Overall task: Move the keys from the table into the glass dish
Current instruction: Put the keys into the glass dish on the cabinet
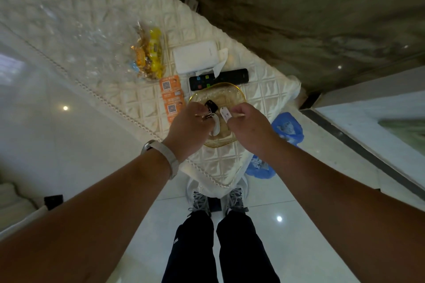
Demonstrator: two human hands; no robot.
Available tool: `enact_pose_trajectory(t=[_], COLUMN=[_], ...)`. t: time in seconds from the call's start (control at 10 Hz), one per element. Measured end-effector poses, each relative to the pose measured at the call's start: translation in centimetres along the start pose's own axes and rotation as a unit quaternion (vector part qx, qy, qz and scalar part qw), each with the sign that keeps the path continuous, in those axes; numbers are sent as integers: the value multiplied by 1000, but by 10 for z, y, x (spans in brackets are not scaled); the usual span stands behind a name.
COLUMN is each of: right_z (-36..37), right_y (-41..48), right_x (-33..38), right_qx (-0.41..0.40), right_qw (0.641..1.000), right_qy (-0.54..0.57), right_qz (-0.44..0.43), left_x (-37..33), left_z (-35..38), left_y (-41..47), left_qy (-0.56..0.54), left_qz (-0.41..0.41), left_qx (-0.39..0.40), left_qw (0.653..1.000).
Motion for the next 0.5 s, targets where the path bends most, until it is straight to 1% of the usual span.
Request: enact_pose_trajectory(t=[0.1,0.2,0.3,0.4,0.5], right_z=[-20,-47,-79,-113,-146], right_y=[-20,-47,-82,-117,-155], right_x=[17,44,83,125,169], right_qx=[-19,-42,-44,-40,-58], right_qw=[998,989,973,952,930], right_qy=[-50,-113,-183,-248,-287], right_qz=[-33,-87,-136,-175,-222], left_x=[-19,-49,-91,-137,-181], left_z=[-23,-50,-86,-124,-157], left_y=[-25,-54,-86,-121,-160], left_qy=[127,217,293,335,366], left_qz=[93,182,249,284,310], left_qx=[22,30,8,-9,-31], left_qw=[987,959,923,899,877])
Point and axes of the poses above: each hand's wrist, its own y-axis towards the middle knuckle, its own z-axis out of the palm, x = y × z, the point moved 1 cm from there along y, towards the middle knuckle, and after that the axes turned 8 degrees about -y, right-handed, at the moved point
